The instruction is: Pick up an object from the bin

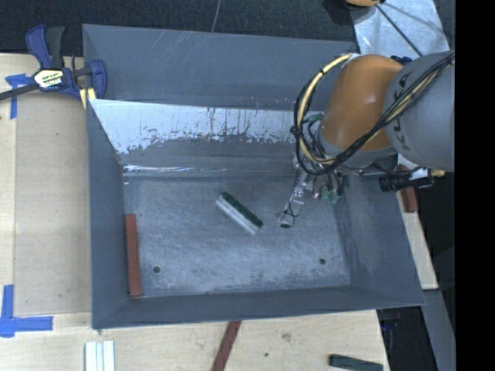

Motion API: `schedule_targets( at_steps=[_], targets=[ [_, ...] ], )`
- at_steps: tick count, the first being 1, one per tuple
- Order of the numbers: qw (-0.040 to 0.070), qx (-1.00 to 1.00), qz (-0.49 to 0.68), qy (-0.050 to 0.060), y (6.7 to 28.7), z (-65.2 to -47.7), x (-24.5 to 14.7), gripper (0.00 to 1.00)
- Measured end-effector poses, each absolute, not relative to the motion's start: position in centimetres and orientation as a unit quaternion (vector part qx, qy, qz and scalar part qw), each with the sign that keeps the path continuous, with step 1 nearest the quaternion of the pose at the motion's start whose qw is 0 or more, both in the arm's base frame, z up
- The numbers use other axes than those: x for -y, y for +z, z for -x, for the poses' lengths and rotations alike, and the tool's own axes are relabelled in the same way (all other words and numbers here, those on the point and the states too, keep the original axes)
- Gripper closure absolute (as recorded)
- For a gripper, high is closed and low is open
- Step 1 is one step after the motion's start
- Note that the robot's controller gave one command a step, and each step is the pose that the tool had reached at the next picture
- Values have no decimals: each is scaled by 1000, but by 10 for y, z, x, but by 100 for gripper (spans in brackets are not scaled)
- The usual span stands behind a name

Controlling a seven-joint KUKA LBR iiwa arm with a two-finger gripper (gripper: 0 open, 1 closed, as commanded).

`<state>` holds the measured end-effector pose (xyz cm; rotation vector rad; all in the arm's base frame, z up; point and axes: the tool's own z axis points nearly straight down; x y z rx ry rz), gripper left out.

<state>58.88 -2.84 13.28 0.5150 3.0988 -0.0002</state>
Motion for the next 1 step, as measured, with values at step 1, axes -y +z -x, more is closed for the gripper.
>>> schedule_targets(
  at_steps=[1],
  targets=[
    [2,-991,-132,0,131,-609,-21,0]
  ],
)
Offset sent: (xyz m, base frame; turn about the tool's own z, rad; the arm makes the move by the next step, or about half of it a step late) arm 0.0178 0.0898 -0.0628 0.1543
